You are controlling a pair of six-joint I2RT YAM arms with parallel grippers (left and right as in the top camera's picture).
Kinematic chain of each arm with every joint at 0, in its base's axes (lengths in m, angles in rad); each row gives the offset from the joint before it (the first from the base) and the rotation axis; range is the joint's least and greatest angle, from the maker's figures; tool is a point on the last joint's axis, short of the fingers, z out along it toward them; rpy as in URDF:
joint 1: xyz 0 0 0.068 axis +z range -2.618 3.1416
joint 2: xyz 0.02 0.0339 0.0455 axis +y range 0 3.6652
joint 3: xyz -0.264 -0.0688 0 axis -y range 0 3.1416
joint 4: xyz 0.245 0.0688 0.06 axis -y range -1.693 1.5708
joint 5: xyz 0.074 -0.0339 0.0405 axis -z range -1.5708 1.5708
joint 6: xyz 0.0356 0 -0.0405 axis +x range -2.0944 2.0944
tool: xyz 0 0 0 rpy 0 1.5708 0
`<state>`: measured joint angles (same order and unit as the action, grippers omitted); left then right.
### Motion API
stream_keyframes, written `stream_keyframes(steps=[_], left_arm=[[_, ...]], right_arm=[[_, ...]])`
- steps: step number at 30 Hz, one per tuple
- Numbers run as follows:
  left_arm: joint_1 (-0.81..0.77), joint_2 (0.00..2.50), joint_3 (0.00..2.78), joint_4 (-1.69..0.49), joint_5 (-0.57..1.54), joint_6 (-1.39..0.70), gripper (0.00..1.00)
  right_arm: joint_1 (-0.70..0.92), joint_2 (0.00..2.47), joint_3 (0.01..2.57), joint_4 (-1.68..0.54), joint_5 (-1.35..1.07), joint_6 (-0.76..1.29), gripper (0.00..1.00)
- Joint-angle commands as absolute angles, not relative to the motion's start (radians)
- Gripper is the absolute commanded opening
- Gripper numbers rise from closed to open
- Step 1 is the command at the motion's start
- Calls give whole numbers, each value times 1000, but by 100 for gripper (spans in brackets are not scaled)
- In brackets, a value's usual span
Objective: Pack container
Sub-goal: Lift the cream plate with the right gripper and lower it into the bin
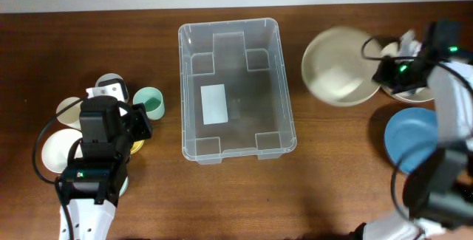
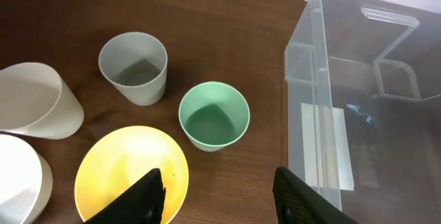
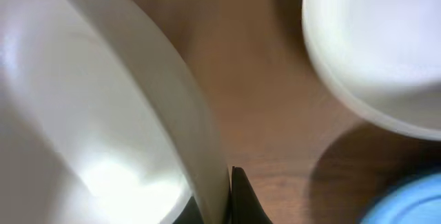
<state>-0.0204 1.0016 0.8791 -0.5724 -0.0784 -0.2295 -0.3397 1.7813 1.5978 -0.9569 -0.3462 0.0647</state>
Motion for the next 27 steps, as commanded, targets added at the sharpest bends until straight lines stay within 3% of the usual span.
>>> stream_keyframes(steps=[1,7,13,17,27], left_arm=[[-23,1002,900,-569,-68,-231,52],[-23,1002,900,-570,-68,-231,53],[-23,1002,900,-570,-68,-231,53],[-23,1002,900,-570,-68,-231,53],[-23,1002,900,-585,-68,-231,52]], right_arm=[[-286,1632,1671,-957,-354,137,4],[-30,1546,1695,-920,-148,368,4],[274,1650,1694,-846,128,553,4],[356,1794,1694,-794,146,700,4],[439,1965,1694,-698,147,802,4]])
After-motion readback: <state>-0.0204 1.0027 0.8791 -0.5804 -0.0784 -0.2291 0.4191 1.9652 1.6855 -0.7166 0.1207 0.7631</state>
